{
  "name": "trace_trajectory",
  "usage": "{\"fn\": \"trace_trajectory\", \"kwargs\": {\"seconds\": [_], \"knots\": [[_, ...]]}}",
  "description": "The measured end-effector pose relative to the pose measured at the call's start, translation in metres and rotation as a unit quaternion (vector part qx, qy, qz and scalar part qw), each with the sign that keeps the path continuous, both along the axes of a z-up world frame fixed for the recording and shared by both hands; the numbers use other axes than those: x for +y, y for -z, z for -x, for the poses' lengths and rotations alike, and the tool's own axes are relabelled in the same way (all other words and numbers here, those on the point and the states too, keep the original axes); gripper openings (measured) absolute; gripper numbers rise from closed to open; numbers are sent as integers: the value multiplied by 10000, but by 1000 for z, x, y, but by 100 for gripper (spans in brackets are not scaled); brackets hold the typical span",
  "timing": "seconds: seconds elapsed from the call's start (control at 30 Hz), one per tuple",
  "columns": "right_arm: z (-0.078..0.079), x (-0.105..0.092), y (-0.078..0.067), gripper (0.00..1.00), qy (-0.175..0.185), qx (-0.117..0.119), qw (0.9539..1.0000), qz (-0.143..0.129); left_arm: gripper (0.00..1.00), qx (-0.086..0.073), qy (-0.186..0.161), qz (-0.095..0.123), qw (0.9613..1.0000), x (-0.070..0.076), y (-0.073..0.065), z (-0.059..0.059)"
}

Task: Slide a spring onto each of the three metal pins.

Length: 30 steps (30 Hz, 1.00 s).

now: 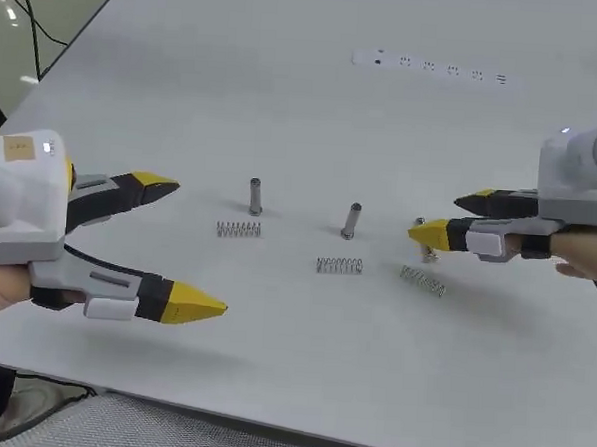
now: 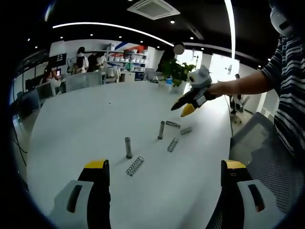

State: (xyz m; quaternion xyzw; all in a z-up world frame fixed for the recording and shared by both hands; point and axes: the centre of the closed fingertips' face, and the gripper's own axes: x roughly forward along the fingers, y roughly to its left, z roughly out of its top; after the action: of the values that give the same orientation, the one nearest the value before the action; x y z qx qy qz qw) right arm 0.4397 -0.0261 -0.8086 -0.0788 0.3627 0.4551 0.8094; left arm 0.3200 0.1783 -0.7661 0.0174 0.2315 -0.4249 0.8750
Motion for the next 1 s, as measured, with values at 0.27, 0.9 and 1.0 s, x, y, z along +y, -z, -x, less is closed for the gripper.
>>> {"fn": "trace_trajectory", "kwargs": {"seconds": [0.27, 0.9, 1.0], "knots": [[-9, -7, 11, 43, 244, 336, 9988, 247, 96, 17, -37, 9, 10000, 3, 2, 0], [-20, -9, 41, 23, 599, 948, 9898, 875, 96, 49, -10, 12, 10000, 3, 2, 1], [-18, -9, 43, 22, 592, 1018, 9890, 899, 96, 46, -16, 8, 10000, 4, 2, 1]]}}
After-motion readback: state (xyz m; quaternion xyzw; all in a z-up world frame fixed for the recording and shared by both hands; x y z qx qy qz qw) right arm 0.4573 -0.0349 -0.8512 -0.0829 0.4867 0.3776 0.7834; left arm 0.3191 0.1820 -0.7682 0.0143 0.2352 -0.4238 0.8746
